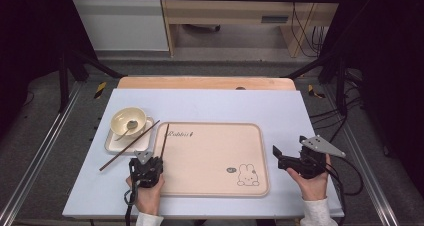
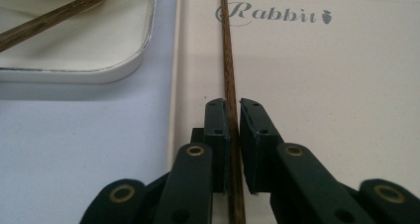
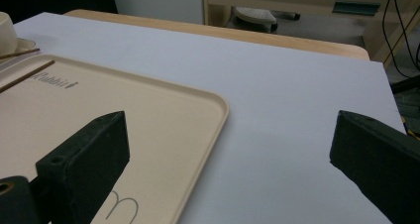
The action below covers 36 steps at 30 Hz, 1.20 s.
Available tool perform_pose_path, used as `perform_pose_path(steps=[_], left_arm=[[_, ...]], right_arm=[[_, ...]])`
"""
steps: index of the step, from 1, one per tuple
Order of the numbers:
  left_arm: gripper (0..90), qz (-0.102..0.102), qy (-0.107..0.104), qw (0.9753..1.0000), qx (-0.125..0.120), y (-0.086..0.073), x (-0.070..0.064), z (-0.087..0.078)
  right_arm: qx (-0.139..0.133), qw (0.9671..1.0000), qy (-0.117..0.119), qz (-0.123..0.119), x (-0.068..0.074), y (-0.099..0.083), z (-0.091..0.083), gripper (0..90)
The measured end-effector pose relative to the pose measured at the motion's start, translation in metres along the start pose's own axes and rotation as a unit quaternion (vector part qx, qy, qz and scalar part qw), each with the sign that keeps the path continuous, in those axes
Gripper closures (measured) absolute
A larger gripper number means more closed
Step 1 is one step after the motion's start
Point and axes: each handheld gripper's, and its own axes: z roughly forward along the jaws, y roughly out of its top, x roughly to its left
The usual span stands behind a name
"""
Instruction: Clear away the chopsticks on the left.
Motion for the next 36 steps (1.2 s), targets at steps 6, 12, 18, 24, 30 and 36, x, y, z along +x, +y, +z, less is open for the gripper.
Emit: perform_pose_path(steps=[6,12,18,24,30,36], left_arm=[[79.7,0.001,-0.007,1.0000,0.000,0.001,0.000,0.000],[73.8,0.008,-0.029,0.9995,-0.009,0.002,0.001,-0.004],[66.4,0.028,-0.066,0.9967,-0.038,0.011,0.003,-0.016],[53.6,0.062,-0.093,0.9924,-0.053,0.019,0.003,-0.023],[43.0,0.104,-0.118,0.9858,-0.059,0.030,0.006,-0.029],[36.4,0.136,-0.140,0.9791,-0.058,0.038,0.011,-0.033]], right_arm=[[-0.001,1.0000,-0.001,-0.001,0.000,0.000,0.000,2.2],[-0.002,1.0000,-0.001,0.000,0.000,0.000,-0.001,2.2],[-0.003,1.0000,-0.001,0.001,-0.001,0.000,-0.002,2.2],[-0.002,1.0000,-0.001,0.000,-0.001,0.000,-0.001,2.2],[-0.004,1.0000,-0.001,0.001,-0.001,0.000,-0.002,2.2],[-0.004,1.0000,-0.002,0.002,-0.001,0.001,-0.003,2.1]])
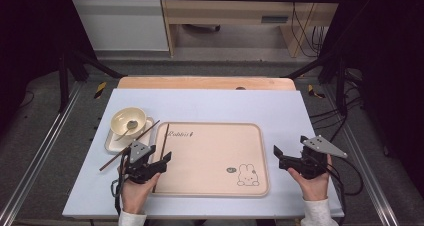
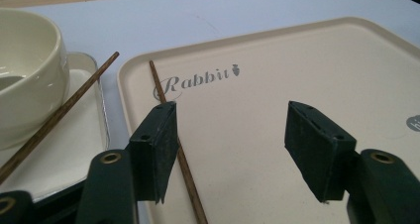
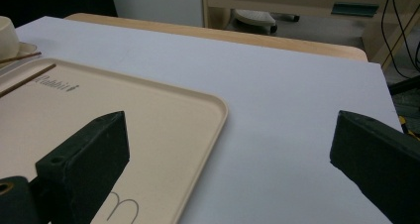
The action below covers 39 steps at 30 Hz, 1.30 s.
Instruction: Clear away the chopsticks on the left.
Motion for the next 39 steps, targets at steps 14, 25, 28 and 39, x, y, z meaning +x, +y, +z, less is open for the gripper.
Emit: perform_pose_path(steps=[14,25,28,39], left_arm=[[25.0,0.071,-0.064,0.9954,0.013,0.011,0.017,-0.014],[20.2,0.085,-0.064,0.9937,0.036,-0.007,0.040,-0.021],[20.1,0.084,-0.060,0.9937,0.044,-0.012,0.047,-0.023],[18.7,0.071,-0.024,0.9953,0.062,-0.027,0.073,-0.035]], right_arm=[[0.000,1.0000,0.000,0.002,0.000,0.000,-0.001,2.1],[0.001,1.0000,-0.001,-0.002,0.000,0.000,0.000,2.1],[0.003,1.0000,-0.001,-0.002,0.001,0.000,0.000,2.1],[0.005,1.0000,-0.001,-0.004,0.001,-0.001,0.001,2.1]])
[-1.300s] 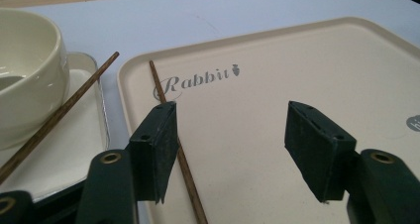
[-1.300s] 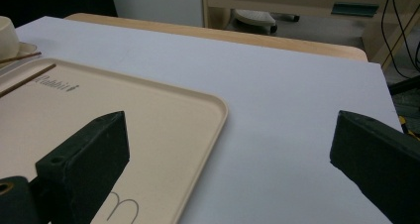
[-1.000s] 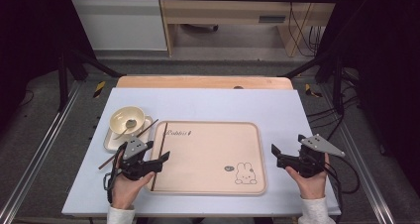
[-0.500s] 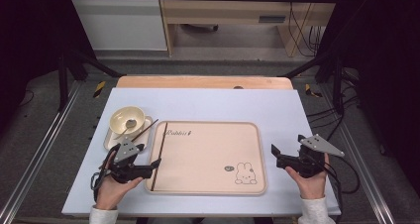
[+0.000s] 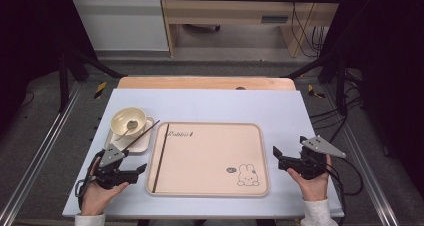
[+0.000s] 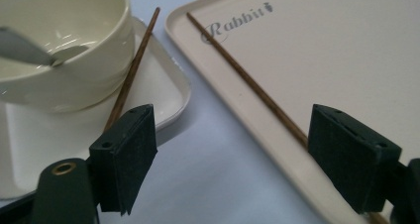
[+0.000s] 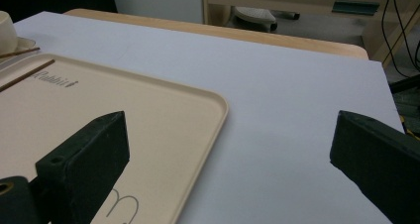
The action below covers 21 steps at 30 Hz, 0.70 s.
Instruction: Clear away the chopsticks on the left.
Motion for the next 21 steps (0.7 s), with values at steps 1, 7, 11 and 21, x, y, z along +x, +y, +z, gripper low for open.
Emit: perform_pose_path(steps=[1,7,11,21], left_arm=[[18.7,-0.003,0.005,1.0000,0.002,-0.002,0.003,-0.001],[18.8,-0.013,0.017,0.9997,0.007,-0.005,0.017,-0.003],[21.4,-0.024,0.032,0.9992,0.006,-0.005,0.030,-0.001],[36.9,-0.035,0.061,0.9975,0.010,-0.002,0.050,0.012]], right_arm=[[0.000,1.0000,-0.001,0.000,0.000,0.000,0.000,2.1],[0.000,1.0000,0.000,0.000,0.000,0.000,0.000,2.1],[0.001,1.0000,0.000,0.000,0.000,0.000,0.001,2.2],[0.006,1.0000,-0.002,-0.002,0.001,-0.001,0.003,2.1]])
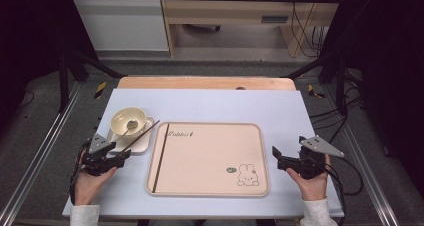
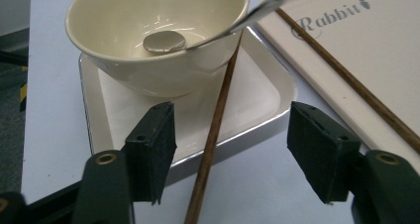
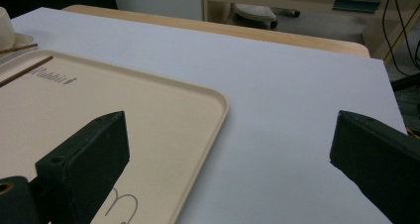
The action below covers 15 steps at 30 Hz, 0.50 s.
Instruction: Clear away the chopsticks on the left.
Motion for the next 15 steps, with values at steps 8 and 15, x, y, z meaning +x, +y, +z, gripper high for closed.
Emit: perform_pose_path(steps=[8,15], left_arm=[[51.8,0.001,-0.004,0.9999,0.009,0.000,0.006,0.016],[62.3,-0.008,-0.006,0.9999,0.014,-0.001,0.012,0.023]], right_arm=[[0.000,1.0000,0.002,0.001,0.000,0.000,0.000,2.2],[0.001,1.0000,0.000,0.000,0.000,0.000,0.000,2.2]])
